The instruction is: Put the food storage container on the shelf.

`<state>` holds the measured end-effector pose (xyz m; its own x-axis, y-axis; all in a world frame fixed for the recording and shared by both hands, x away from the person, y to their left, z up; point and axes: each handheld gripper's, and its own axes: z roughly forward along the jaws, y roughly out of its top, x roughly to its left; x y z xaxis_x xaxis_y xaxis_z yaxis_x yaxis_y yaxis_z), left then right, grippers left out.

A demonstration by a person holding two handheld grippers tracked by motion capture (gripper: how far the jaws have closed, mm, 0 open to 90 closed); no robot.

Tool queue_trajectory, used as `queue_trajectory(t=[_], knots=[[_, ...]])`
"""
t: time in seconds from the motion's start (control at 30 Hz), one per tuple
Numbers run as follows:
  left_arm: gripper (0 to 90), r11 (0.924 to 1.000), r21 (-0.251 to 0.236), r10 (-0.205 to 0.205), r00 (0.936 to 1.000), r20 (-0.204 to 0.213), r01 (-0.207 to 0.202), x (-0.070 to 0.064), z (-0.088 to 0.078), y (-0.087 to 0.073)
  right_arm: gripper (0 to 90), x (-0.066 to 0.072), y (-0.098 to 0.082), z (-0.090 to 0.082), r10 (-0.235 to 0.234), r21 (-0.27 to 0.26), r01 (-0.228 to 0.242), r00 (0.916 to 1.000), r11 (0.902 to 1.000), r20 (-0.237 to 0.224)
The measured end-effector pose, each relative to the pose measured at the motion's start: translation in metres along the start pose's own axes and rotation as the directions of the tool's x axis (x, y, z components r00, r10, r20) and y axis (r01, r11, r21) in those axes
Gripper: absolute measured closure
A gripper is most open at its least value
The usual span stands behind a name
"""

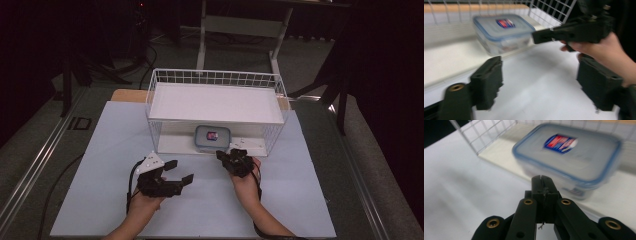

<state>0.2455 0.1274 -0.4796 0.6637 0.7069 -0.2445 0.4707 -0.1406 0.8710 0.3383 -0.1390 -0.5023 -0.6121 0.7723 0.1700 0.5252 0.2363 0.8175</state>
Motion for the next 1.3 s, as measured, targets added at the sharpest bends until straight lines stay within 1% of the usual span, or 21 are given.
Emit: queue_trajectory(t=[0.07, 0.1, 0.13, 0.2, 0.27, 0.3, 0.33, 0.4, 0.47, 0.53, 0.57, 0.63, 0.7, 0.8, 0.93, 1.1, 1.13, 1.17, 1.3], knots=[[14.6, 0.9999, 0.006, 0.01, 0.9999, -0.003, -0.01, -0.004, -0.004, -0.005, 90.0, 0.002, -0.001, 0.003, -0.012, 0.007, 0.012, 0.9999, 0.9999, 0.005], [14.3, 1.0, 0.004, 0.001, 1.0, -0.001, -0.001, -0.005, -0.007, -0.008, 90.0, 0.002, -0.001, 0.004, -0.006, 0.004, 0.006, 1.0, 1.0, 0.004], [11.4, 0.9999, -0.008, -0.01, 0.9999, -0.006, 0.01, -0.006, -0.009, -0.011, 90.0, 0.002, -0.001, 0.005, 0.002, 0.004, -0.002, 1.0, 1.0, 0.006], [2.7, 0.9999, -0.014, 0.009, 0.9986, -0.052, -0.009, -0.01, -0.012, -0.017, 90.0, 0.002, -0.001, 0.009, 0.009, 0.01, -0.009, 0.9999, 0.9999, 0.009], [1.6, 0.9989, -0.025, 0.037, 0.9937, -0.106, -0.039, -0.011, -0.015, -0.022, 90.0, 0.001, -0.001, 0.012, 0.018, 0.01, -0.018, 0.9997, 0.9998, 0.015], [1.5, 0.9981, -0.044, 0.038, 0.9914, -0.125, -0.043, -0.01, -0.017, -0.024, 90.0, 0.0, -0.001, 0.013, 0.015, 0.013, -0.015, 0.9997, 0.9998, 0.02], [1.5, 0.9976, -0.055, 0.034, 0.9912, -0.128, -0.041, -0.008, -0.018, -0.026, 90.0, 0.0, -0.001, 0.014, 0.019, 0.01, -0.02, 0.9995, 0.9998, 0.024], [1.5, 0.9984, -0.053, 0.014, 0.9936, -0.112, -0.02, -0.003, -0.019, -0.026, 90.0, -0.002, 0.0, 0.016, 0.026, 0.009, -0.026, 0.9992, 0.9996, 0.029], [1.5, 0.999, -0.041, 0.01, 0.9937, -0.112, -0.015, -0.001, -0.017, -0.029, 90.0, -0.005, 0.003, 0.018, 0.036, 0.003, -0.036, 0.999, 0.9993, 0.025], [1.5, 0.9995, -0.027, 0.011, 0.9938, -0.111, -0.014, 0.0, -0.015, -0.032, 90.0, -0.006, 0.005, 0.021, 0.025, -0.001, -0.025, 0.9989, 0.9997, 0.04], [1.6, 0.9997, -0.015, 0.016, 0.9942, -0.106, -0.017, 0.0, -0.013, -0.033, 90.0, -0.007, 0.006, 0.022, 0.033, -0.005, -0.033, 0.9986, 0.9995, 0.042], [1.6, 0.9995, -0.01, 0.029, 0.9934, -0.111, -0.03, -0.001, -0.011, -0.034, 90.0, -0.01, 0.008, 0.025, 0.044, -0.007, -0.044, 0.9981, 0.999, 0.044], [1.6, 0.9991, -0.007, 0.04, 0.9936, -0.105, -0.041, -0.002, -0.01, -0.035, 90.0, -0.013, 0.009, 0.027, 0.057, -0.011, -0.057, 0.9972, 0.9983, 0.048], [1.6, 0.9992, -0.009, 0.039, 0.9941, -0.101, -0.04, -0.003, -0.009, -0.035, 90.0, -0.017, 0.011, 0.03, 0.078, -0.015, -0.078, 0.9956, 0.9969, 0.05], [1.6, 0.9989, -0.009, 0.046, 0.9938, -0.101, -0.047, -0.004, -0.008, -0.036, 90.0, -0.02, 0.014, 0.035, 0.086, -0.018, -0.085, 0.9951, 0.9962, 0.049], [1.6, 0.9986, -0.007, 0.052, 0.9931, -0.105, -0.053, -0.004, -0.008, -0.036, 90.0, -0.018, 0.015, 0.043, 0.087, -0.02, -0.086, 0.9952, 0.9961, 0.044], [1.6, 0.999, -0.005, 0.043, 0.9938, -0.102, -0.044, -0.002, -0.008, -0.036, 90.0, -0.017, 0.018, 0.051, 0.087, -0.022, -0.086, 0.9955, 0.9961, 0.039], [1.6, 0.9991, -0.008, 0.04, 0.9941, -0.101, -0.041, -0.002, -0.008, -0.037, 90.0, -0.016, 0.019, 0.053, 0.088, -0.02, -0.087, 0.9952, 0.996, 0.041], [1.6, 0.9987, -0.011, 0.047, 0.9932, -0.107, -0.049, 0.0, -0.009, -0.037, 90.0, -0.015, 0.022, 0.06, 0.092, -0.022, -0.091, 0.9946, 0.9956, 0.048]])
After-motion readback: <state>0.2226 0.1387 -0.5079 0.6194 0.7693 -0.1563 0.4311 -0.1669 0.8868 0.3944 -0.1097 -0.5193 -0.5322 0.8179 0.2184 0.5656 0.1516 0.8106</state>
